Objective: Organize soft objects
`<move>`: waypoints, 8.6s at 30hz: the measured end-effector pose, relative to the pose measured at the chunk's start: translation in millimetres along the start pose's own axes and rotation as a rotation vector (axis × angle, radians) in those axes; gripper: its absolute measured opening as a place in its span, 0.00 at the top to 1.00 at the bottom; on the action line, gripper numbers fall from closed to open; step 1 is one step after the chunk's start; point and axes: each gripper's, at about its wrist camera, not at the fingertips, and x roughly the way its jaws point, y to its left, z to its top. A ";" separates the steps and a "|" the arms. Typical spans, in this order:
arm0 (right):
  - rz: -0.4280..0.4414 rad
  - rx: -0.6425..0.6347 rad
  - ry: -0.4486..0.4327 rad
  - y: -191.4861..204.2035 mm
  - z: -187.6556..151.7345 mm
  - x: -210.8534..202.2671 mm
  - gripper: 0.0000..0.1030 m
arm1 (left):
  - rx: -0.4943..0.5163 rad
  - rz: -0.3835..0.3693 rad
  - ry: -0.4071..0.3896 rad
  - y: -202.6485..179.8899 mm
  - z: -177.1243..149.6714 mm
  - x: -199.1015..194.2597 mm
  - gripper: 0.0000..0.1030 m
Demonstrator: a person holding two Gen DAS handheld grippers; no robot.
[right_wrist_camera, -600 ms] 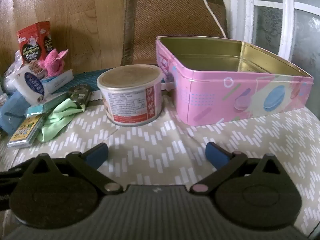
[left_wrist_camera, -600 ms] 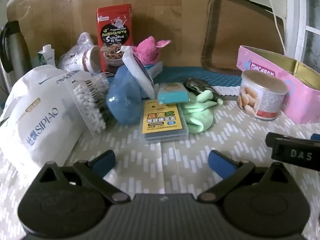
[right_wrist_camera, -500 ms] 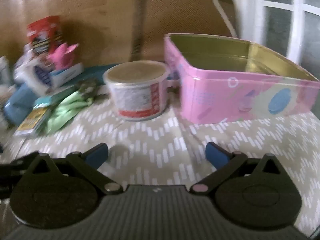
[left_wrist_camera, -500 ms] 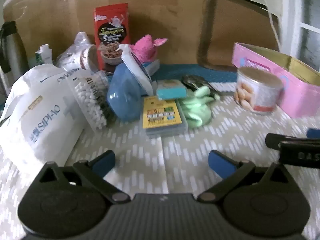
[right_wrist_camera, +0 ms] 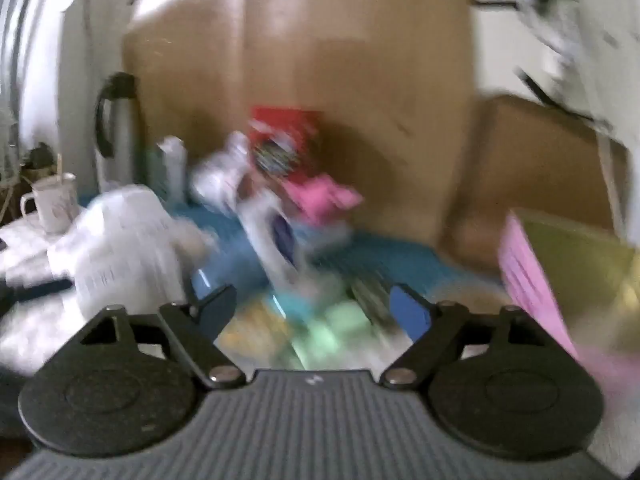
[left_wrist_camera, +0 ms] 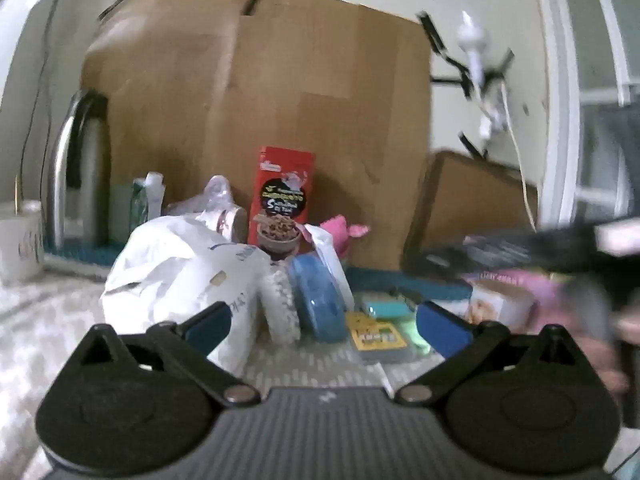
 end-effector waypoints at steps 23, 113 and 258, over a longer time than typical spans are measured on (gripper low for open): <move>0.088 0.416 0.118 -68.3 -88.8 -137.6 0.74 | -0.067 -0.127 0.073 4.9 -2.3 -1.3 0.03; 0.051 0.493 0.034 -91.9 -140.2 -168.5 0.44 | -0.224 -0.387 0.466 6.0 -5.1 4.1 0.17; -0.142 0.169 0.124 -72.8 -144.8 -159.2 0.44 | -0.116 -0.117 0.332 27.7 -2.4 38.1 0.02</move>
